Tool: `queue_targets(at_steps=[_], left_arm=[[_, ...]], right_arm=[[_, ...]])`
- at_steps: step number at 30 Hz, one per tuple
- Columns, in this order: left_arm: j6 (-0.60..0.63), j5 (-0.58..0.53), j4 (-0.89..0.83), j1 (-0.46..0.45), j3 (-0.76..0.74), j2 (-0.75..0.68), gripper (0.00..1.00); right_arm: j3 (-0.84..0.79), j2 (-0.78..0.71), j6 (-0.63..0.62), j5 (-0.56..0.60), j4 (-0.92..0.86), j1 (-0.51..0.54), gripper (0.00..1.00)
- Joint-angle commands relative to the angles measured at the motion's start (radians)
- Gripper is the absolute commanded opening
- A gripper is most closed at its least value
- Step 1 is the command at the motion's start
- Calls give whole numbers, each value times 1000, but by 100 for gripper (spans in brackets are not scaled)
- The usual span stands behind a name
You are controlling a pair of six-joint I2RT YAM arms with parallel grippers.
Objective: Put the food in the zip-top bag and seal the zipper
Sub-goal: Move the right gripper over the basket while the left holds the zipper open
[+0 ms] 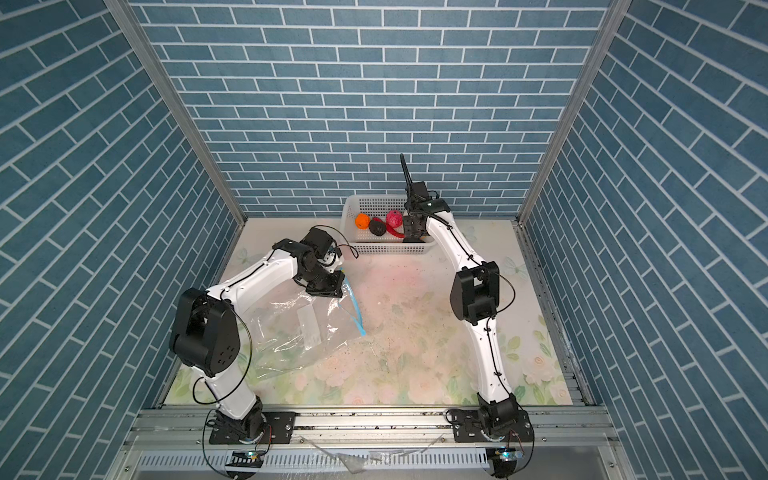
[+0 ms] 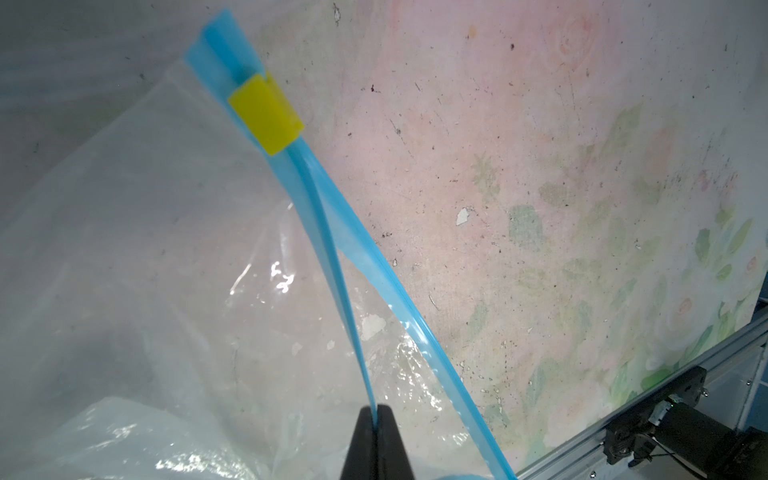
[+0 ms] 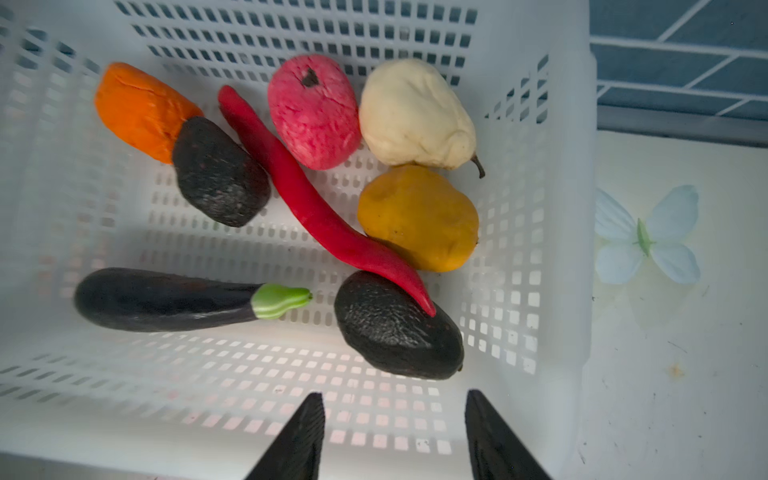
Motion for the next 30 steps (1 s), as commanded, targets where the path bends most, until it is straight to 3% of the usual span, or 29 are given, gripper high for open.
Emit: queue_targets(at_steps=[1, 20, 30], left_arm=[[21, 12, -26, -5, 20, -7, 0], [19, -26, -43, -6, 25, -5, 0], [14, -28, -43, -5, 24, -8, 0]], right_arm=[[65, 22, 9, -19, -137, 0, 57], [-57, -21, 2, -1, -137, -26, 57], [-27, 21, 20, -33, -124, -32, 57]])
